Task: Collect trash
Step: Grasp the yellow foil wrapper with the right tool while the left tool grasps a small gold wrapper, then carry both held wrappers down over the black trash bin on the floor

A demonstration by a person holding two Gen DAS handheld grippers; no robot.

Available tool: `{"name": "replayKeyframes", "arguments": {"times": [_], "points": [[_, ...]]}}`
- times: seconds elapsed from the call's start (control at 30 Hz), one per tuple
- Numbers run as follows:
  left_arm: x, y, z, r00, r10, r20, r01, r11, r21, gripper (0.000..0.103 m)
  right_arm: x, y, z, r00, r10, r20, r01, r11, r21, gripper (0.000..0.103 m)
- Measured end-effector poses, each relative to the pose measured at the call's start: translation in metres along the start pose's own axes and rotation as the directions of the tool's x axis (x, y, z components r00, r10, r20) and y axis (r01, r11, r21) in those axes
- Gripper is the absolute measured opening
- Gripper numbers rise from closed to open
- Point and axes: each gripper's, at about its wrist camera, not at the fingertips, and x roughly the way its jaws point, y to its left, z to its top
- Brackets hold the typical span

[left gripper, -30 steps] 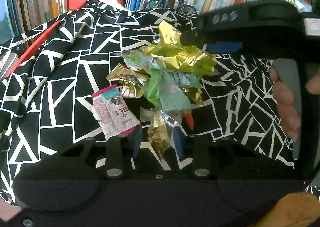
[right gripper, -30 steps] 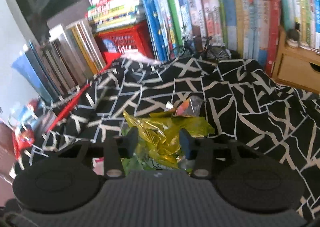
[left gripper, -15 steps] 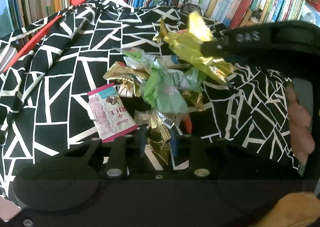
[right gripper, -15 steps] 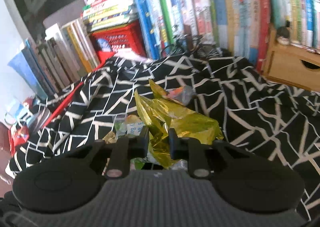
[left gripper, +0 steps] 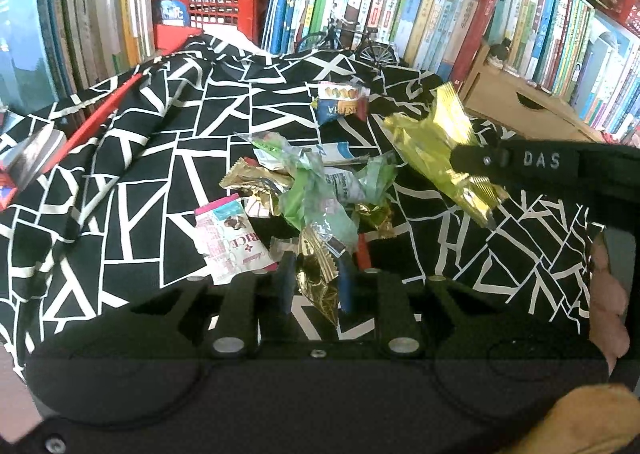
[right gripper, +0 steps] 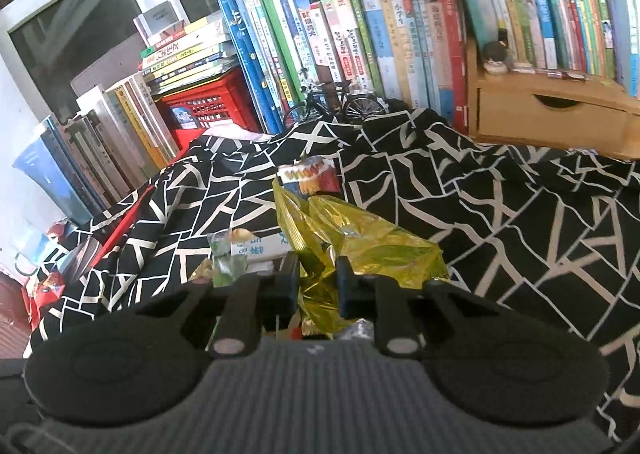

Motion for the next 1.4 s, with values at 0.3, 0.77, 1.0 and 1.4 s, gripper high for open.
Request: {"name": "replayKeyframes", "arguments": {"times": [0.3,0.77,1.0,1.4], "points": [[-0.046,0.008,-0.026,0.998,-0.016,0.054,0.015,0.999,0.030,0.019,-0.053,0.008,-0.034,0.999,-0.024,0.041,0.022,0.998,0.056,0.022],[-0.153,0.072,-0.134,0.993,-0.054,0.105,0.046,0.996,0.082,0.019,-0.165,0.071,-0.145,0.990,-0.092,0.109,0.086,0.995,0.054,0.022],[-0.193,0.102,-0.191,0.994,-0.019,0.103,0.017,1.000,0.022,0.019,-0.205,0.106,-0.192,0.995,-0.040,0.090,0.042,0.999,-0.017,0.022],[-0.220,0.142,-0.292,0.994,0.102,0.039,-0.096,0.986,-0.138,0.019,-0.216,0.144,-0.268,0.987,0.146,-0.062,-0.152,0.981,-0.117,0.022]]}}
